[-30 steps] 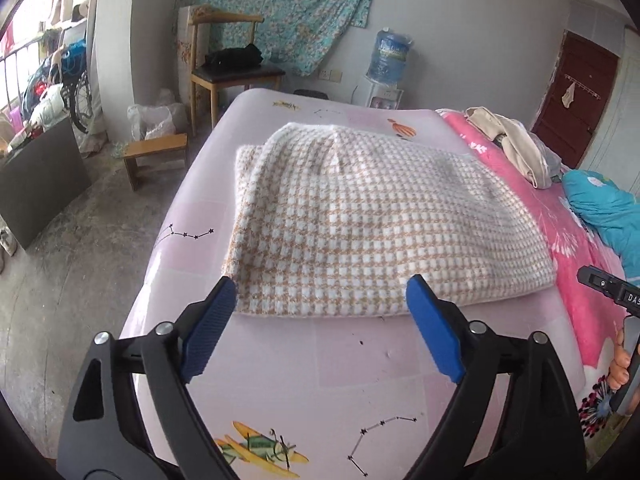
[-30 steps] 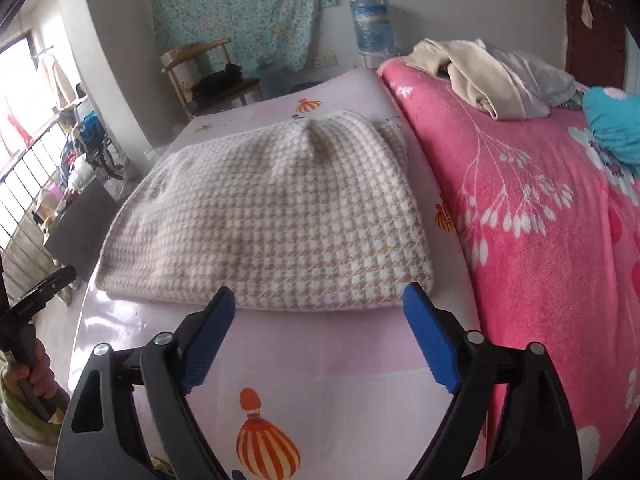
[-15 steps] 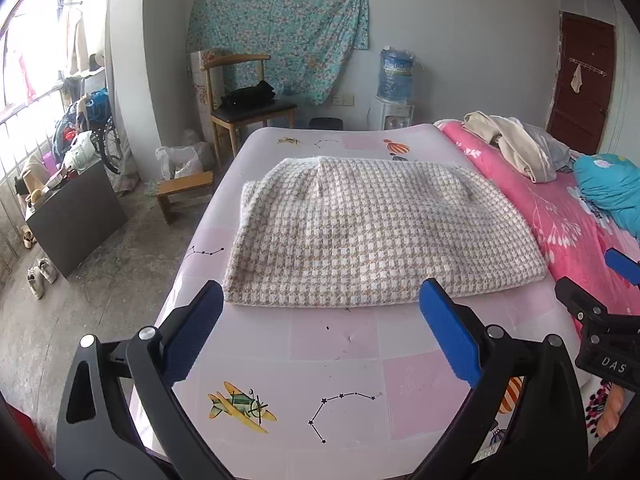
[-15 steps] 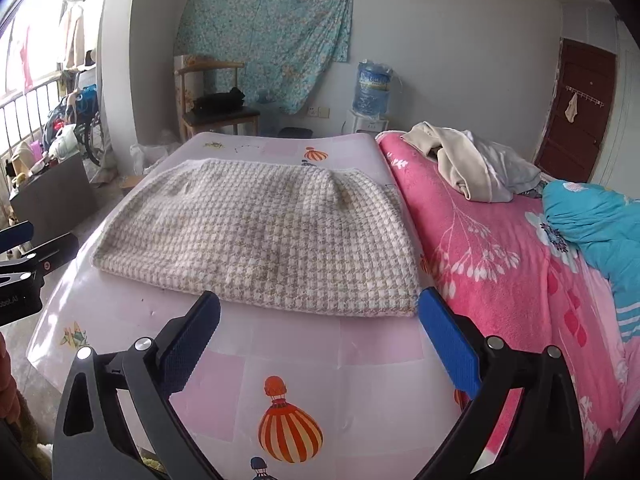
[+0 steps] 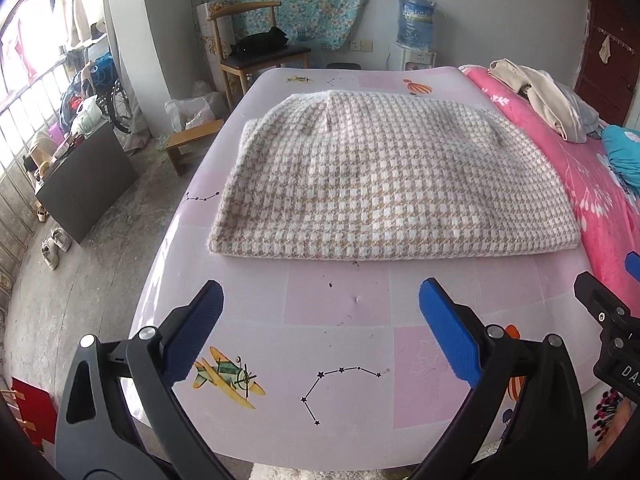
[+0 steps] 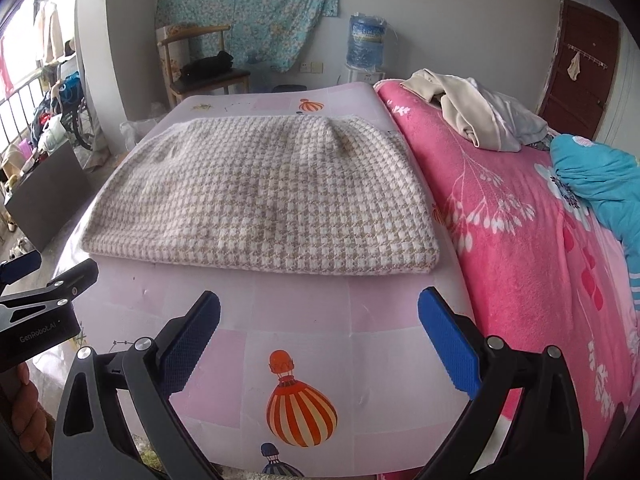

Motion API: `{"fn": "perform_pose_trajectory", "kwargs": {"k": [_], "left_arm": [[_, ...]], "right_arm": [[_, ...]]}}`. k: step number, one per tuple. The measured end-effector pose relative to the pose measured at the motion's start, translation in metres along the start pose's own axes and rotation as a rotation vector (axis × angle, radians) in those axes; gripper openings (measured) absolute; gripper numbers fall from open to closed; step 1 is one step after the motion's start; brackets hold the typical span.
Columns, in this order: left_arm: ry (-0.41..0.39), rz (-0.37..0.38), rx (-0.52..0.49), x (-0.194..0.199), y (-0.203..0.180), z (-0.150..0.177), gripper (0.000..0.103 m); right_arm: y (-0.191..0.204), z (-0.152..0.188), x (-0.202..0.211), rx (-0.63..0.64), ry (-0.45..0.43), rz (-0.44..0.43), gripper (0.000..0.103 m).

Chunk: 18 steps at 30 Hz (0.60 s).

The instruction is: Fold large clothes

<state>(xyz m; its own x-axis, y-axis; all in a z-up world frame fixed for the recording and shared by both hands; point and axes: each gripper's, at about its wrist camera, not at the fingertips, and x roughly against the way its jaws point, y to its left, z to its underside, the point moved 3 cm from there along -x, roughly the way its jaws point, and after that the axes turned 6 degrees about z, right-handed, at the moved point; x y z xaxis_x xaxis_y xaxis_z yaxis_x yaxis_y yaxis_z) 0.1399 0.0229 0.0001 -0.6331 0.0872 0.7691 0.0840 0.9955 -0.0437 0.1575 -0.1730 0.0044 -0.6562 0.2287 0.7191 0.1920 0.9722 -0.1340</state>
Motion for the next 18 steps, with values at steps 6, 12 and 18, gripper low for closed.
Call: {"fn": "perform_pose_trajectory", "kwargs": {"k": [6,12,18], "left_arm": [[0.018,0.009,0.007,-0.002,-0.002,-0.001,0.095],[0.020,0.026,0.005,-0.002,-0.005,-0.002,0.095],[0.029,0.032,0.001,-0.004,-0.007,-0.002,0.095]], "right_arm": [[0.006,-0.004,-0.008,-0.004,0.030,-0.015,0.097],[0.010,-0.002,-0.012,-0.001,0.047,-0.014,0.097],[0.011,-0.002,-0.014,0.005,0.058,-0.004,0.097]]}}
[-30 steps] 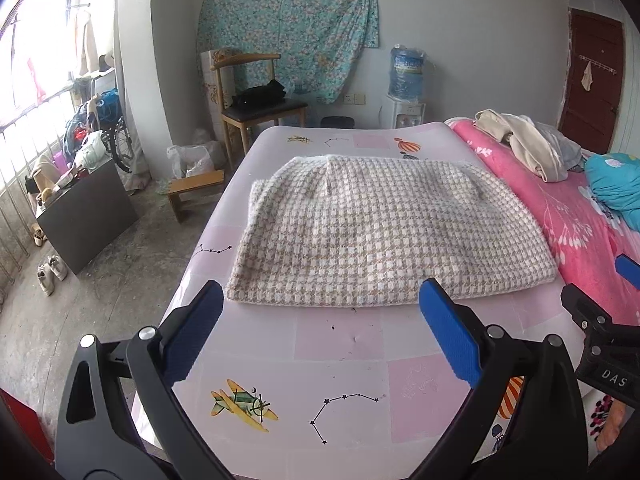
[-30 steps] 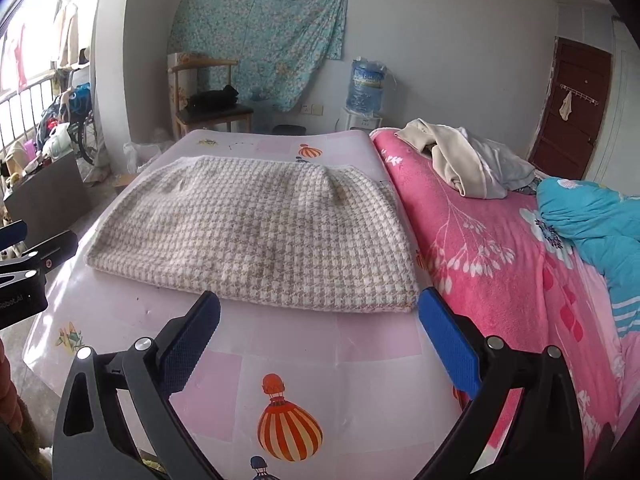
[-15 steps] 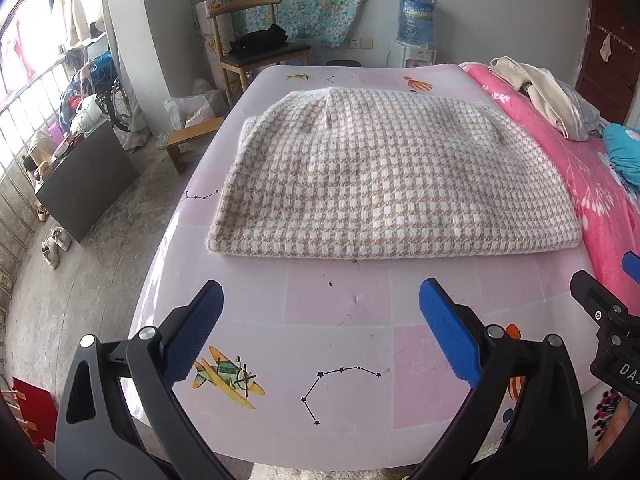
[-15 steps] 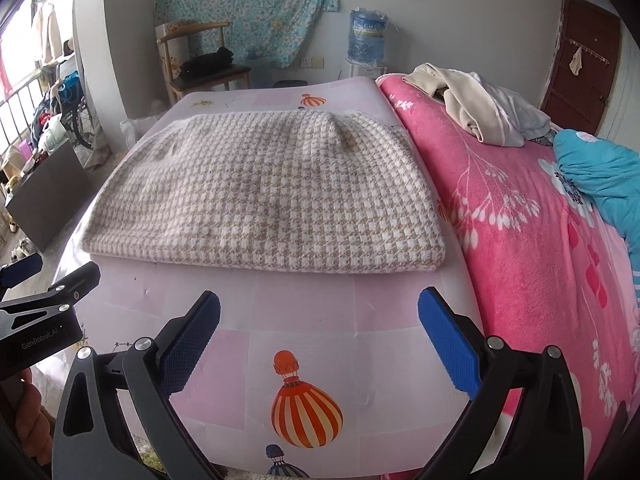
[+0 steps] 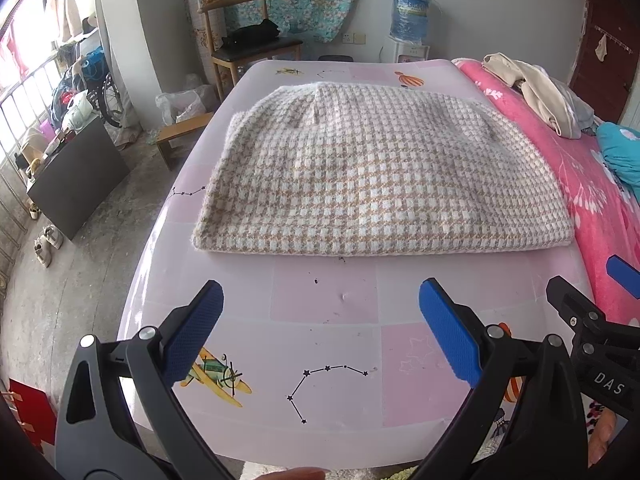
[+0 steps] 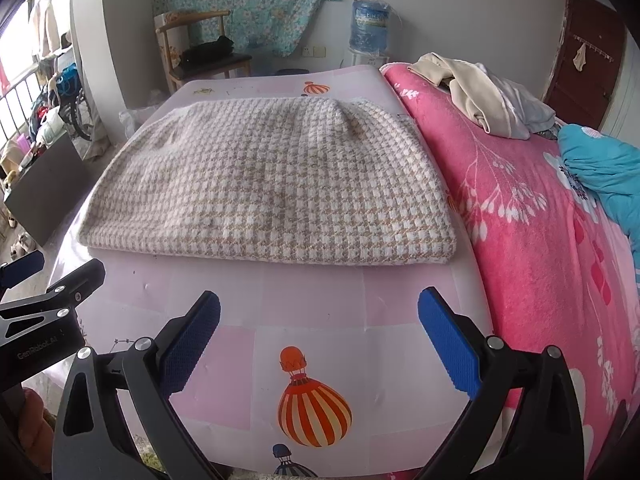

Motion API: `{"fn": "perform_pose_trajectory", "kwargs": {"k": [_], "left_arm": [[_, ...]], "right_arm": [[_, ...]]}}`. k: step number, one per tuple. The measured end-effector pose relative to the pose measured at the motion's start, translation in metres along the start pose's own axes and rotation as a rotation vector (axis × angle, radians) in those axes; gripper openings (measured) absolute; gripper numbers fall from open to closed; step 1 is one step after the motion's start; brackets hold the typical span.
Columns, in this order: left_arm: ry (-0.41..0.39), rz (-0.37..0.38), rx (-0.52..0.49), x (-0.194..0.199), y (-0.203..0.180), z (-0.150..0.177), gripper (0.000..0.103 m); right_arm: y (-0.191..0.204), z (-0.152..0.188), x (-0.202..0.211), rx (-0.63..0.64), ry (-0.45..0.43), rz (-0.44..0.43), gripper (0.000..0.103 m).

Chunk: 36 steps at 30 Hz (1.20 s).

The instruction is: Fold large clothes

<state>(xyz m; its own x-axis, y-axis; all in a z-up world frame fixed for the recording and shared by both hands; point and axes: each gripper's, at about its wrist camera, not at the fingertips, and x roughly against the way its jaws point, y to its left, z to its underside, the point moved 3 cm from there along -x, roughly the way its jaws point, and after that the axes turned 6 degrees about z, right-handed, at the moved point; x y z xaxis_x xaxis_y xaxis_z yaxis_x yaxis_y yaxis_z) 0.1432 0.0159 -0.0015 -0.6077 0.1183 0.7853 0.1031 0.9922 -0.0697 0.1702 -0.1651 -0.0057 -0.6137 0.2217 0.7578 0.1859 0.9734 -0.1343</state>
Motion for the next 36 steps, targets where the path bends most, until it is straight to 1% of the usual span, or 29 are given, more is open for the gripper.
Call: {"fn": "perform_pose_trajectory", "kwargs": {"k": [15,29,36], "left_arm": [[0.010,0.009,0.002,-0.005,-0.001,0.002,0.095],[0.030,0.021,-0.011,-0.008,-0.009,0.003,0.095],[0.038,0.026,-0.016,-0.009,-0.012,0.003,0.095]], "right_arm": [[-0.002,0.000,0.000,-0.007,0.003,0.010,0.097],[-0.006,0.004,-0.009,-0.028,0.041,0.007,0.097],[-0.006,0.004,-0.010,-0.029,0.044,0.006,0.097]]}}
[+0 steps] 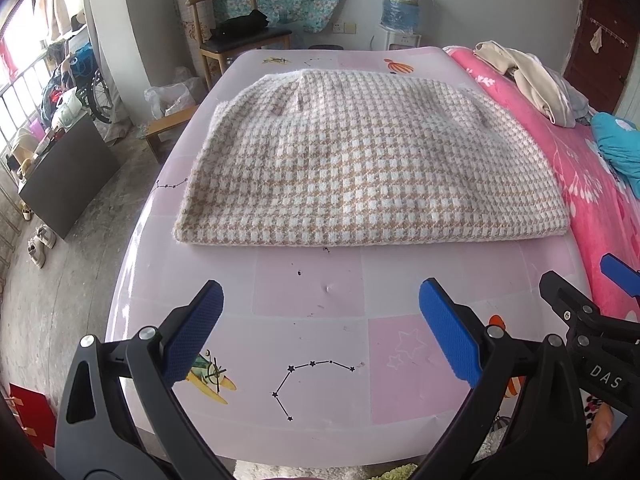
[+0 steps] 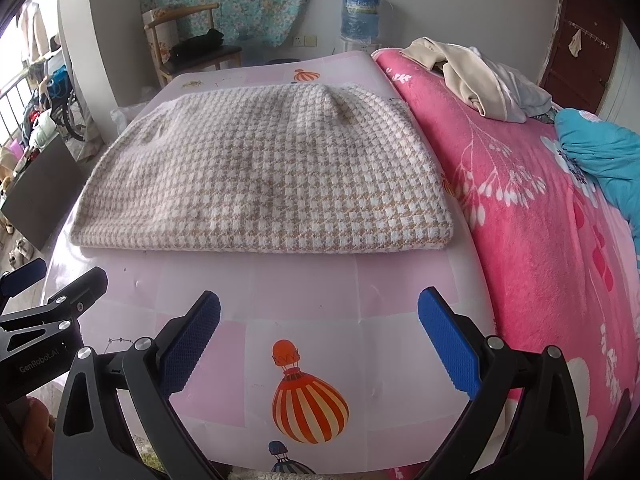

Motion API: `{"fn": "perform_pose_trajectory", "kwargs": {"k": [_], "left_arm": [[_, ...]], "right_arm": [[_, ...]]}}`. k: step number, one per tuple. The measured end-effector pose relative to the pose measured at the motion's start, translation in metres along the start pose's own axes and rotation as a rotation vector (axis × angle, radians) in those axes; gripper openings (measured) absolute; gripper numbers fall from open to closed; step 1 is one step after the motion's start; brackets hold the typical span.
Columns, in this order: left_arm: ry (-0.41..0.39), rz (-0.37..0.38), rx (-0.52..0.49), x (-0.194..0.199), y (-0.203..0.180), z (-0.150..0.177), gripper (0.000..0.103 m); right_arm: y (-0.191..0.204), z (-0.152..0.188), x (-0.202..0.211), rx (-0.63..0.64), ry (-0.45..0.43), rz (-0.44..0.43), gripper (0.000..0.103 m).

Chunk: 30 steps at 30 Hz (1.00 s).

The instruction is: Fold large clothes

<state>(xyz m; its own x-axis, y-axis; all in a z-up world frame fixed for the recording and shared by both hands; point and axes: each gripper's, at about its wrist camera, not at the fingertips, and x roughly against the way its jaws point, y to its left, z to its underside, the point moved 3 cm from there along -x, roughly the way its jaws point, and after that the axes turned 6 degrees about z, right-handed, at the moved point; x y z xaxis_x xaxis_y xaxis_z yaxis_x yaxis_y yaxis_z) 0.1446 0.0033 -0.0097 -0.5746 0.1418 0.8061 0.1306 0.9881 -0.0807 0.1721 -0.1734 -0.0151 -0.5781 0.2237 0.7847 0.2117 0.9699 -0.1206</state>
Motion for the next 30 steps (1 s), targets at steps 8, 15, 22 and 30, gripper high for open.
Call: {"fn": "perform_pose_trajectory", "kwargs": {"k": [8,15,22,30], "left_arm": [[-0.001,0.001,0.000,-0.0004,0.0002,-0.0003,0.095],[-0.002,0.001,0.001,-0.0003,-0.0004,-0.0003,0.095],[-0.001,0.001,0.001,-0.0001,0.0001,-0.0006,0.095],[0.000,0.002,0.001,-0.0004,-0.0002,-0.0007,0.095]], "right_arm": [[-0.0006,0.0007,-0.0018,-0.002,0.004,0.000,0.097],[0.0000,0.0017,-0.0022,0.000,0.004,0.001,0.097],[0.0017,0.0027,-0.0028,0.005,0.006,0.000,0.097],[0.0014,0.0024,-0.0026,0.005,0.006,0.000,0.097]]}}
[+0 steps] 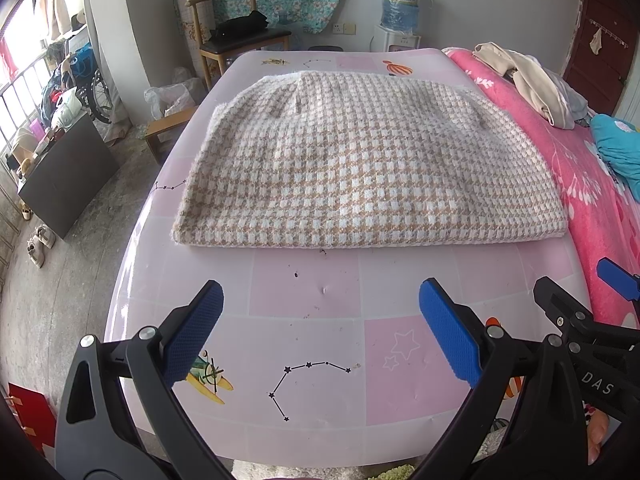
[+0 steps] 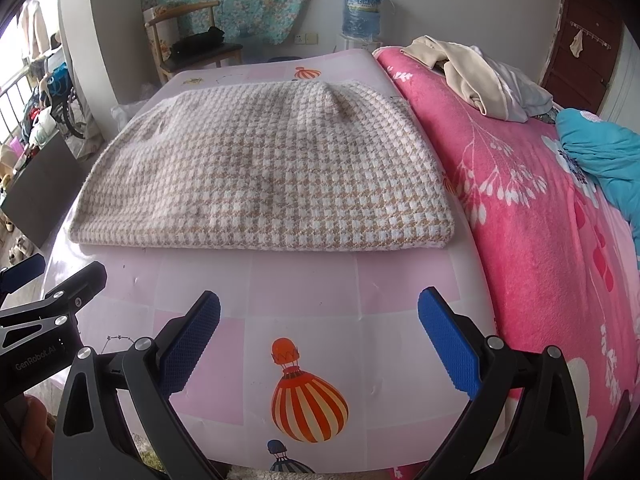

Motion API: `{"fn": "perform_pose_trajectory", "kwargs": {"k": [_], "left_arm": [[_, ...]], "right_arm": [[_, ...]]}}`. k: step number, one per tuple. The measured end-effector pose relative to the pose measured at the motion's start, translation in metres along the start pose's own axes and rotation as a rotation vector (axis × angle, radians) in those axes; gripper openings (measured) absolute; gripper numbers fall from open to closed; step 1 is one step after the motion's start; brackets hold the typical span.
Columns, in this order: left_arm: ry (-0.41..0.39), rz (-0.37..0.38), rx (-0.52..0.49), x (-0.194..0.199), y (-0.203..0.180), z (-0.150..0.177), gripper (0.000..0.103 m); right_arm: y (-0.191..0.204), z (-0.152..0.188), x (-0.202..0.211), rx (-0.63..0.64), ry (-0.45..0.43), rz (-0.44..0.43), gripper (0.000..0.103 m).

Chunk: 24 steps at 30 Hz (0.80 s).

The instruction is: Fold large clothes

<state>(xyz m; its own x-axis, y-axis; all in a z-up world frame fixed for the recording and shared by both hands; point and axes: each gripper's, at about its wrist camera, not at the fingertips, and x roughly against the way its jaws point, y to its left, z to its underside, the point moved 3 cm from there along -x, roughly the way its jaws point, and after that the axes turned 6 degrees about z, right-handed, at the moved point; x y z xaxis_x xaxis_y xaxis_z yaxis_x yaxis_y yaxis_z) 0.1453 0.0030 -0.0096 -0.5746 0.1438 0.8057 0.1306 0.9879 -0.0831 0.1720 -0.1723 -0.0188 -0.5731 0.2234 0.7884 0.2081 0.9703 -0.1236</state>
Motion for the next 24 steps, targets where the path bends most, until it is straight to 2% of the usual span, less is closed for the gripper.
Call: {"fn": "perform_pose_trajectory", "kwargs": {"k": [24], "left_arm": [[-0.005,0.000,0.008,0.0010,-0.0002,-0.0047,0.095]], "right_arm": [[0.0015,-0.0027,0.0019,0.006,-0.002,0.002,0.097]]}}
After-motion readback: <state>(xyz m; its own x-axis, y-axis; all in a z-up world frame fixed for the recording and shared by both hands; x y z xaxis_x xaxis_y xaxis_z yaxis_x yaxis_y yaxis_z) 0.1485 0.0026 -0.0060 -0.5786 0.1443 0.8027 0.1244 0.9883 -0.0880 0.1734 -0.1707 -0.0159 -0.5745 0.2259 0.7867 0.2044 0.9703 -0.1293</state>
